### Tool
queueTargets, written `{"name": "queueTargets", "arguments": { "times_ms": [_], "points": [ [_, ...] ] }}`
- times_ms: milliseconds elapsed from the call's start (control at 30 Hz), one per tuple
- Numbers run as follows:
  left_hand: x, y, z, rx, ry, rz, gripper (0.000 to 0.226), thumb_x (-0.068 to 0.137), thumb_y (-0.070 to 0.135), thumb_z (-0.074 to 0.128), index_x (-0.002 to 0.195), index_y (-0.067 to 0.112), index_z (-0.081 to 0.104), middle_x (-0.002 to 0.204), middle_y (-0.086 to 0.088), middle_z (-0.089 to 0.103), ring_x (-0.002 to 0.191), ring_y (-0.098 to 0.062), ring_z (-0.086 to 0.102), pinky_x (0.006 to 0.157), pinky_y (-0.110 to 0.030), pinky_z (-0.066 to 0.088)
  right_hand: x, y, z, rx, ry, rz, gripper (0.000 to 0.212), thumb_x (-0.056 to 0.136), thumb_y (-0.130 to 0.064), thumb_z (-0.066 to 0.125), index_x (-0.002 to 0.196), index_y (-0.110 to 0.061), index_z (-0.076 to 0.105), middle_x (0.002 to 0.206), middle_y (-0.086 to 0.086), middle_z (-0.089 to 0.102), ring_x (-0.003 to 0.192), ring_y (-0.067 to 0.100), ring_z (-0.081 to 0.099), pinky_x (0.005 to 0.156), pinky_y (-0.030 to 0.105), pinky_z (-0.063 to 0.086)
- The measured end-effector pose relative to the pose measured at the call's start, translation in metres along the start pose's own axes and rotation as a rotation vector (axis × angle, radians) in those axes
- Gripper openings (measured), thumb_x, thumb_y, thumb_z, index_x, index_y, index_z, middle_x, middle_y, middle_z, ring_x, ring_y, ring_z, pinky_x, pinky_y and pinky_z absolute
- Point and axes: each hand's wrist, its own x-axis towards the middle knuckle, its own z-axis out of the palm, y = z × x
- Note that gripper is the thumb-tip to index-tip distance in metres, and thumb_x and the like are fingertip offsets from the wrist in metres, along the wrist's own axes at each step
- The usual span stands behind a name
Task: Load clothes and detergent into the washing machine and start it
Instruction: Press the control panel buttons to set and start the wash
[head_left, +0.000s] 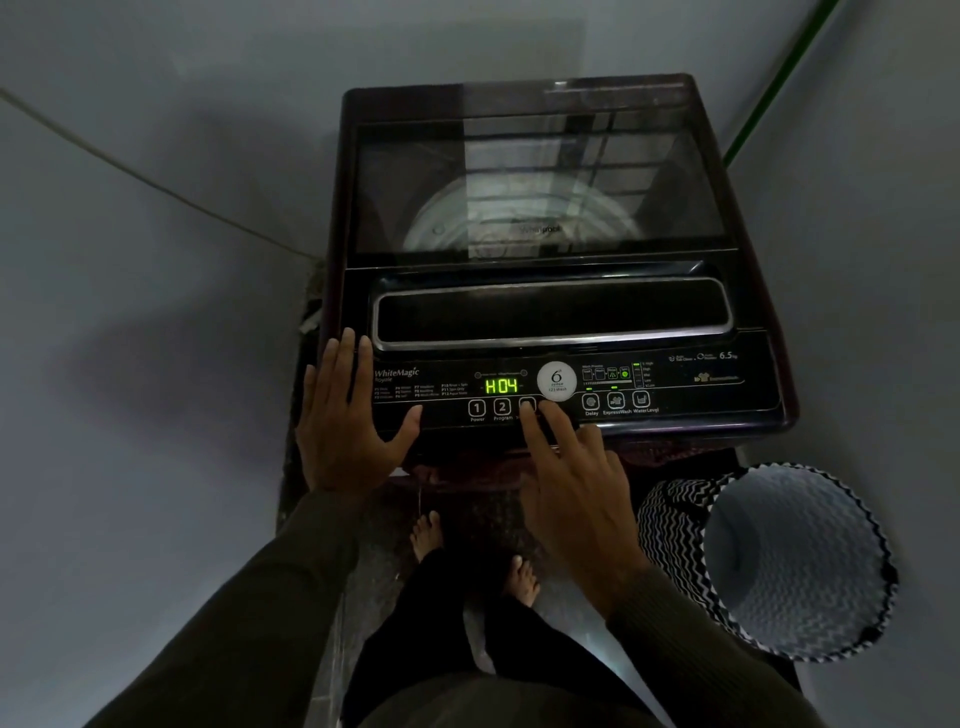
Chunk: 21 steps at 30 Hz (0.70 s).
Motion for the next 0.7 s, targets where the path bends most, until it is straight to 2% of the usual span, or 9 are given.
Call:
{"name": "queueTargets", "arguments": {
  "times_ms": [400, 533, 700],
  "points": [
    [0.0, 0.003, -0.001, -0.003, 0.001, -0.013, 0.087, 0.088, 0.063, 0.043, 0.153, 0.007, 0.031, 0.162, -0.011, 0.025, 0.152, -0.026, 0.018, 0.123, -0.047, 0.019, 0.0, 0.001, 0.011, 0.064, 0.025, 0.013, 0.082, 0.071, -0.002, 0.071, 0.147, -0.013, 0.041, 0.142, 0.005, 0.041, 0.089, 0.016, 0.05, 0.063, 0.023, 0.052],
    [0.0, 0.003, -0.002, -0.008, -0.003, -0.011, 0.087, 0.088, 0.063, 0.042, 0.153, 0.006, 0.031, 0.162, -0.012, 0.025, 0.152, -0.027, 0.018, 0.123, -0.047, 0.018, 0.001, 0.004, 0.011, 0.067, 0.034, 0.002, 0.084, 0.07, -0.003, 0.072, 0.146, -0.014, 0.04, 0.141, 0.004, 0.04, 0.088, 0.016, 0.05, 0.063, 0.023, 0.051],
    [-0.001, 0.002, -0.001, -0.018, 0.01, -0.011, 0.087, 0.088, 0.063, 0.043, 0.153, 0.007, 0.031, 0.162, -0.011, 0.024, 0.152, -0.026, 0.017, 0.123, -0.047, 0.019, -0.01, 0.006, 0.014, 0.068, -0.004, -0.007, 0.096, 0.069, -0.012, 0.073, 0.154, -0.015, 0.028, 0.152, 0.002, 0.031, 0.093, 0.016, 0.05, 0.068, 0.027, 0.051]
  ]
}}
